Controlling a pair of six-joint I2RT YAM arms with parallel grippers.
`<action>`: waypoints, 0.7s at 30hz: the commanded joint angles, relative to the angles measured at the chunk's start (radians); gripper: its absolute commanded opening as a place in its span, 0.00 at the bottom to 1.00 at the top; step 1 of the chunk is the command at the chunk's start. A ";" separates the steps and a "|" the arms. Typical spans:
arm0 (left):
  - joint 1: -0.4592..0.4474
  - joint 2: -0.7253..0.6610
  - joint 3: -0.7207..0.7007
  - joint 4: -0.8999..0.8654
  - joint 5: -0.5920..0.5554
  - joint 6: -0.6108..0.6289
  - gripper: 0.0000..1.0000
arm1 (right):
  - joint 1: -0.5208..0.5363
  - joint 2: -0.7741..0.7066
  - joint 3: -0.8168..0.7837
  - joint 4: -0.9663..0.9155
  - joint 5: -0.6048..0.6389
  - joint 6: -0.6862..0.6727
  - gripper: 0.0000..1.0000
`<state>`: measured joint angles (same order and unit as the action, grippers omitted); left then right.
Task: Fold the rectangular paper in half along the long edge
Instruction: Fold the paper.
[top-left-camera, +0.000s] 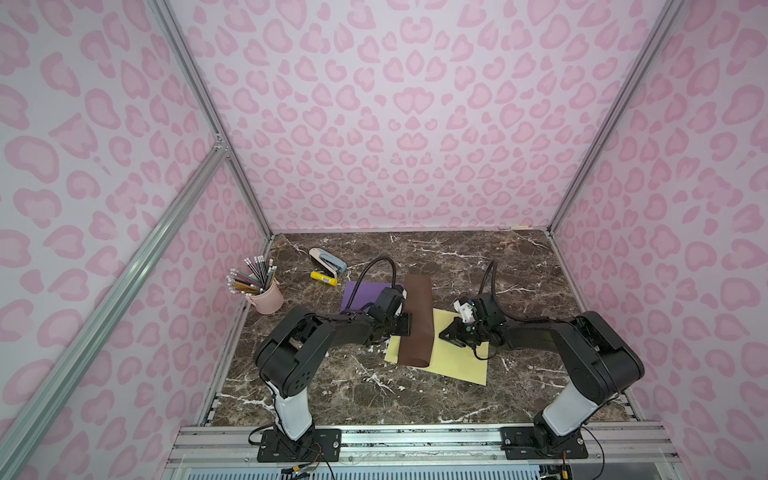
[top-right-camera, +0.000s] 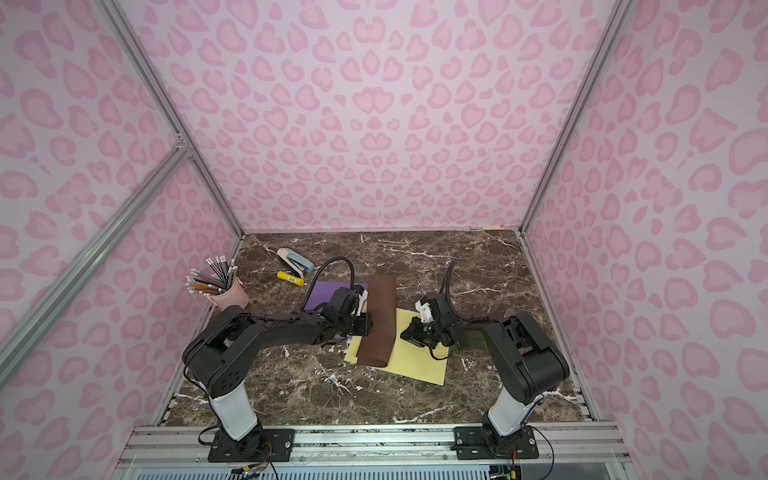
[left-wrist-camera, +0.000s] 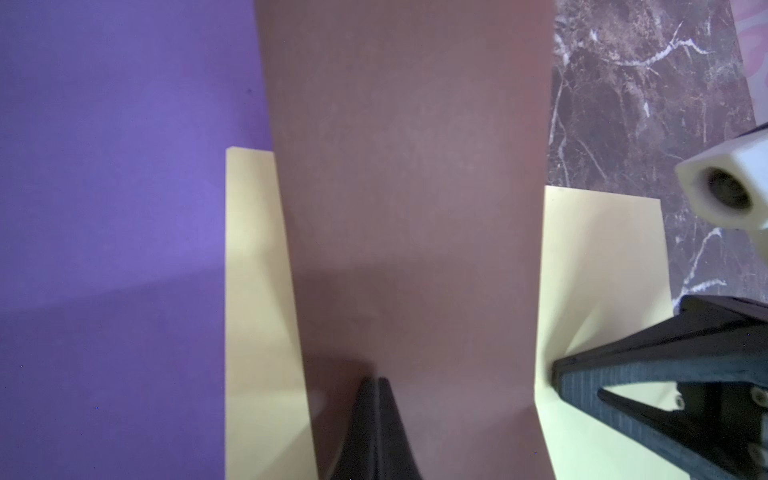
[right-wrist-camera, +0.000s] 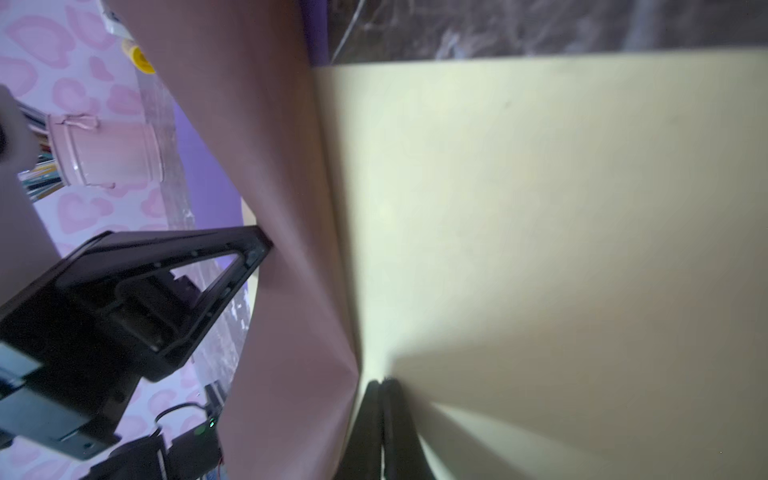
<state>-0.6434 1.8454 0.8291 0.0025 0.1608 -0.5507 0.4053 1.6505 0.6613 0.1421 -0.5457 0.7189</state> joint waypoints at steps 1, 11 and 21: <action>0.001 0.016 0.001 -0.064 -0.017 0.006 0.04 | 0.024 -0.028 0.075 -0.073 0.030 -0.038 0.08; -0.001 0.008 0.009 -0.070 -0.014 0.006 0.04 | 0.081 0.154 0.214 0.013 0.008 0.013 0.02; -0.001 0.008 0.013 -0.081 -0.020 0.015 0.04 | -0.012 0.117 0.087 -0.063 0.075 -0.025 0.00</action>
<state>-0.6449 1.8484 0.8410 -0.0086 0.1570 -0.5491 0.4168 1.7782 0.7780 0.1459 -0.5354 0.7189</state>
